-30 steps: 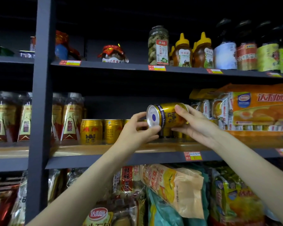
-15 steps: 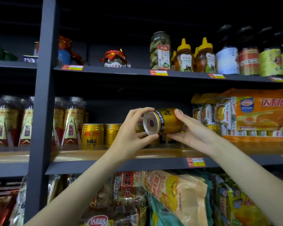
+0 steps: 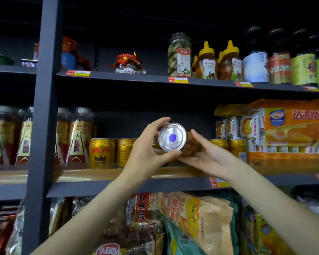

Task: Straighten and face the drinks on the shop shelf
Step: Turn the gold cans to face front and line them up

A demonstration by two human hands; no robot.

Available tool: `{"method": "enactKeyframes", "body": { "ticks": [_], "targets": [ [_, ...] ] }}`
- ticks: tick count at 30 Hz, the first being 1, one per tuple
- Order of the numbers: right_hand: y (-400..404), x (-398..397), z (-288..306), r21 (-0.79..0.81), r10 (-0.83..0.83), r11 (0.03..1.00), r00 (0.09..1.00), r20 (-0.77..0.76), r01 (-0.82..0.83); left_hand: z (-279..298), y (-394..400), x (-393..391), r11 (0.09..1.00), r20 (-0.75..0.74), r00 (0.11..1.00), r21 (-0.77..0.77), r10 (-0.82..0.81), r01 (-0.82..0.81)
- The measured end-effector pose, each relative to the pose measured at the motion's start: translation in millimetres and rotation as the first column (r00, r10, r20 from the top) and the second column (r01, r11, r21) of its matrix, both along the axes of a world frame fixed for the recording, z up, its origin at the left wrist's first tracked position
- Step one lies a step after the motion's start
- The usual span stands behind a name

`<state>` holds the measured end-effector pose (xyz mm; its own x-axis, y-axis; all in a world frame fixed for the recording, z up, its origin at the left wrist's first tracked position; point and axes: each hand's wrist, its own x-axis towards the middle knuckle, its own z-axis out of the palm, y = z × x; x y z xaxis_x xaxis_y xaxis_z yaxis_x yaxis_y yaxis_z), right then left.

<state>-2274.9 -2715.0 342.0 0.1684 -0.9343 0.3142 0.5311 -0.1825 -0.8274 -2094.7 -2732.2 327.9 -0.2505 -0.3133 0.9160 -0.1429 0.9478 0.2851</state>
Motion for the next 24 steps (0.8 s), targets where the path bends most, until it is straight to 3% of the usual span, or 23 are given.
{"method": "enactKeyframes", "body": {
  "ticks": [3, 5, 6, 7, 9, 10, 15, 17, 19, 23, 24],
  "targets": [
    [0.6, -0.3, 0.4, -0.033, -0.065, 0.997, 0.997, 0.037, 0.067, 2.3, -3.2, 4.1, 1.000, 0.071, 0.997, 0.009, -0.014, 0.013],
    [0.6, -3.2, 2.2, -0.181, -0.203, 0.964, 0.979, -0.029, 0.195, 1.5, -8.9, 11.2, 0.997, 0.133, 0.988, -0.030, 0.078, -0.075],
    [1.9, -4.7, 3.1, -0.329, -0.354, 0.895, 0.928, -0.117, 0.301, 0.9, -12.0, 15.4, 0.987, 0.141, 0.977, -0.056, 0.158, -0.151],
    [3.3, -6.7, 3.7, -0.519, -0.559, 0.761, 0.800, -0.219, 0.389, 0.3, -15.2, 20.1, 0.970, 0.129, 0.963, -0.075, 0.237, -0.229],
    [4.4, -9.7, 3.4, -0.803, -0.831, 0.477, 0.482, -0.278, 0.358, -0.2, -22.2, 28.2, 0.934, 0.104, 0.929, -0.085, 0.355, -0.347],
    [4.6, -10.7, 2.3, -0.858, -0.871, 0.409, 0.414, -0.266, 0.309, 0.1, -25.7, 30.7, 0.916, 0.107, 0.911, -0.089, 0.399, -0.390],
    [2.3, -8.1, -4.6, -0.939, -0.926, 0.274, 0.320, -0.200, 0.206, 5.5, -38.7, 31.5, 0.841, 0.204, 0.816, -0.141, 0.541, -0.523],
    [-0.1, -9.4, -4.2, -0.937, -0.923, 0.285, 0.323, -0.211, 0.203, 6.9, -43.5, 30.0, 0.804, 0.257, 0.762, -0.182, 0.594, -0.566],
    [-1.8, -12.1, -1.9, -0.911, -0.888, 0.347, 0.389, -0.244, 0.222, 5.8, -49.7, 28.6, 0.761, 0.301, 0.699, -0.238, 0.649, -0.604],
    [-4.9, -22.6, 9.7, -0.687, -0.632, 0.656, 0.725, -0.273, 0.313, -0.4, -58.5, 27.7, 0.700, 0.284, 0.639, -0.301, 0.714, -0.648],
    [-7.5, -26.5, 12.2, -0.620, -0.574, 0.722, 0.765, -0.291, 0.306, -1.5, -59.8, 27.2, 0.686, 0.268, 0.632, -0.314, 0.727, -0.656]
  ]
}}
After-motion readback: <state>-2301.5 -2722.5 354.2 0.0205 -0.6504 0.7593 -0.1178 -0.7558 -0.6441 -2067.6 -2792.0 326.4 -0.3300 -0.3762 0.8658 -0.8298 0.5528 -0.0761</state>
